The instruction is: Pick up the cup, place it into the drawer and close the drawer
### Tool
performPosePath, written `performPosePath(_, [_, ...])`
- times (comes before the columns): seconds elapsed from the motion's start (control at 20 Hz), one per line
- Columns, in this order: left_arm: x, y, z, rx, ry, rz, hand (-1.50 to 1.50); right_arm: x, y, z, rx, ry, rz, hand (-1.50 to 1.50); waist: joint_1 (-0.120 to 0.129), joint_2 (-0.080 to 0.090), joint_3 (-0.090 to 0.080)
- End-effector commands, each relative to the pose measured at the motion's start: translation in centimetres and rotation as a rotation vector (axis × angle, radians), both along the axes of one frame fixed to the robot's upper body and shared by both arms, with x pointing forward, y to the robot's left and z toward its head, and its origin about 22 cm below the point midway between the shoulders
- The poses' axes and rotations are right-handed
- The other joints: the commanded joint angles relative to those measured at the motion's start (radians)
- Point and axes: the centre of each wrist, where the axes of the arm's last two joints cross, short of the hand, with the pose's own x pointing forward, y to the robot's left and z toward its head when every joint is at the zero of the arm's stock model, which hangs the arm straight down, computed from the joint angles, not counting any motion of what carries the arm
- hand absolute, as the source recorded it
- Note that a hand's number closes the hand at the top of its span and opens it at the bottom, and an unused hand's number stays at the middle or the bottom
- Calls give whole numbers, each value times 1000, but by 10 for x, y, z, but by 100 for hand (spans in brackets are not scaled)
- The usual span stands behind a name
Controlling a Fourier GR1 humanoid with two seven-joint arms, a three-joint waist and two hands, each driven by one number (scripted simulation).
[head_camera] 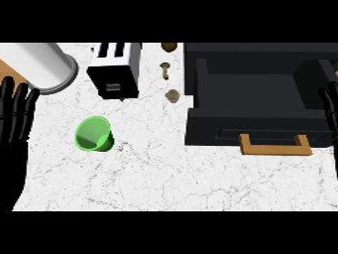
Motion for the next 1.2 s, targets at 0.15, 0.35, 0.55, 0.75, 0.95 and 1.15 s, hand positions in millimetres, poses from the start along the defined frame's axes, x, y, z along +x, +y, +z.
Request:
performPosePath(0.15, [7, -9, 0, -17, 5, 117, -150, -2, 4, -12, 71, 0, 58, -150, -19, 2, -9])
performPosePath(0.35, [43, -32, -26, -225, 126, 126, -150, 0, 29, -15, 150, 92, 171, -150, -33, 6, -10])
performPosePath(0.55, [35, -33, -32, -243, 147, 109, -150, 18, 27, -8, 160, 100, 158, -150, -18, 3, -9])
performPosePath(0.75, [51, -20, -7, -257, 112, 106, -150, 14, 26, -8, 156, 85, 159, -150, -19, 2, -9])
performPosePath(0.95, [46, -25, -22, -229, 113, 114, -150, 23, 22, -12, 162, 89, 175, -150, -18, 2, -9])
performPosePath(1.15, [55, -16, -14, -243, 145, 135, -150, 5, 10, -14, 154, 84, 179, -150, -20, 2, -9])
